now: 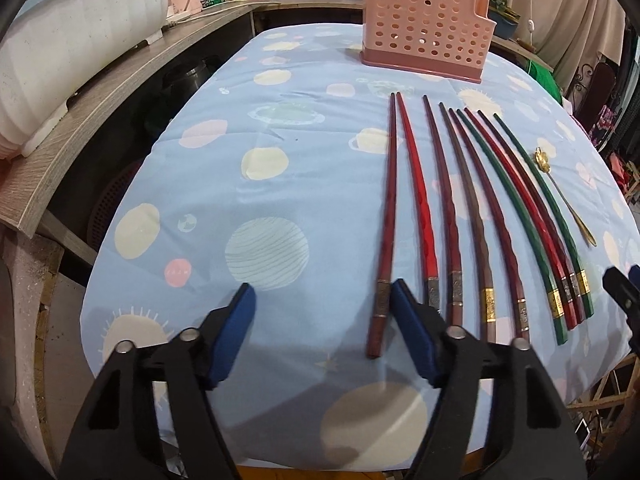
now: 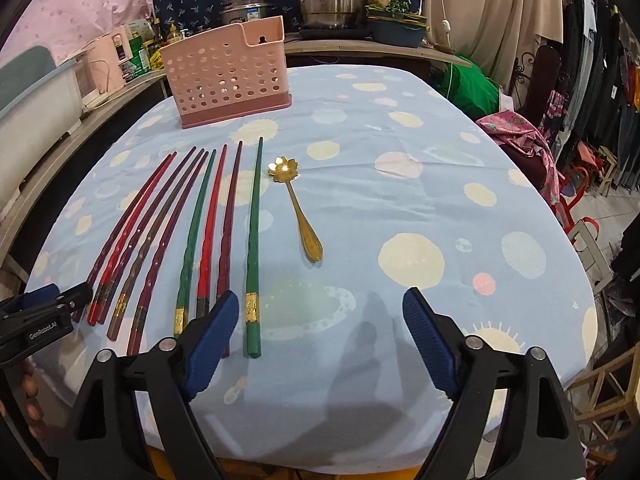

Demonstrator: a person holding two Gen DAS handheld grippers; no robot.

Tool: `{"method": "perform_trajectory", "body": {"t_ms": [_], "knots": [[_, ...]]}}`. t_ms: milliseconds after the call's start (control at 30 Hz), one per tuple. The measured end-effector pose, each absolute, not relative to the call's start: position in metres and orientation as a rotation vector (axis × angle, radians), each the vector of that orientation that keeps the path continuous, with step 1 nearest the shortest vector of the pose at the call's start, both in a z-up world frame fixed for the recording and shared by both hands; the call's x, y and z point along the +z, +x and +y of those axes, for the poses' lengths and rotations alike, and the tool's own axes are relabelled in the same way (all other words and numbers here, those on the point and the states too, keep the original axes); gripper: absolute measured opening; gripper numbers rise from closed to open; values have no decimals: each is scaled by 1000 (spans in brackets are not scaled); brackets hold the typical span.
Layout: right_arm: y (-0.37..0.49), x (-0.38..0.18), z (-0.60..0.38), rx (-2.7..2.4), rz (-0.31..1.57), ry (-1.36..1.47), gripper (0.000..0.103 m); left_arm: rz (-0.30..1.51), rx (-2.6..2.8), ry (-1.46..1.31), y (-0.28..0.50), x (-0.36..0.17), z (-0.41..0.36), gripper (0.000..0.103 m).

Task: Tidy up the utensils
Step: 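Grasp a dark red chopstick with the left tool while the right tool grasps the gold spoon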

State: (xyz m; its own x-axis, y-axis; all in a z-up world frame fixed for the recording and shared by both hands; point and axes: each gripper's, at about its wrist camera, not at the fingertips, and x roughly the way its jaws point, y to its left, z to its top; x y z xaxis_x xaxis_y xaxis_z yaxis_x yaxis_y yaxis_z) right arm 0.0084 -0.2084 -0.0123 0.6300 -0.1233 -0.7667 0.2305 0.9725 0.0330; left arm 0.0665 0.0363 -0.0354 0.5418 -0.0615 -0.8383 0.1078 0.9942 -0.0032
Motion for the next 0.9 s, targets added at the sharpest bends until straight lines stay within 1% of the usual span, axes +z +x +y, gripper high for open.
{"method": "perform_trajectory", "body": {"t_ms": [33, 67, 100, 167, 200, 233, 267, 300, 367, 433, 467, 533, 567, 733, 800, 900], "knots": [[13, -14, -212, -204, 865, 140, 70, 991, -105, 51, 67, -35, 36, 53], [17, -15, -214, -204, 867, 147, 65, 989, -108, 52, 68, -34, 35, 46], [22, -16, -218, -202, 870, 156, 60, 988, -110, 53, 69, -34, 34, 42], [31, -19, -224, -194, 876, 180, 52, 986, -110, 53, 71, -33, 35, 28], [36, -21, -226, -189, 878, 190, 49, 986, -107, 51, 72, -33, 35, 26], [40, -22, -228, -186, 880, 197, 47, 985, -105, 50, 74, -33, 35, 21], [45, -24, -229, -185, 885, 200, 42, 985, -105, 52, 75, -33, 36, 18], [49, -27, -230, -181, 892, 204, 37, 985, -105, 52, 75, -33, 36, 18], [52, -28, -230, -176, 886, 203, 35, 983, -103, 52, 76, -33, 35, 17], [53, -29, -227, -161, 884, 195, 29, 980, -99, 55, 75, -33, 34, 17], [54, -29, -226, -154, 885, 194, 22, 979, -97, 58, 75, -33, 33, 17], [54, -29, -222, -149, 881, 177, 20, 978, -95, 58, 75, -33, 33, 17], [54, -30, -221, -147, 879, 171, 15, 977, -94, 57, 74, -33, 34, 17], [51, -30, -217, -130, 871, 177, 9, 979, -98, 55, 75, -33, 34, 16], [49, -28, -216, -131, 867, 177, 2, 984, -107, 49, 75, -32, 35, 13], [44, -21, -215, -130, 848, 177, 2, 990, -127, 36, 74, -30, 35, 9]]}}
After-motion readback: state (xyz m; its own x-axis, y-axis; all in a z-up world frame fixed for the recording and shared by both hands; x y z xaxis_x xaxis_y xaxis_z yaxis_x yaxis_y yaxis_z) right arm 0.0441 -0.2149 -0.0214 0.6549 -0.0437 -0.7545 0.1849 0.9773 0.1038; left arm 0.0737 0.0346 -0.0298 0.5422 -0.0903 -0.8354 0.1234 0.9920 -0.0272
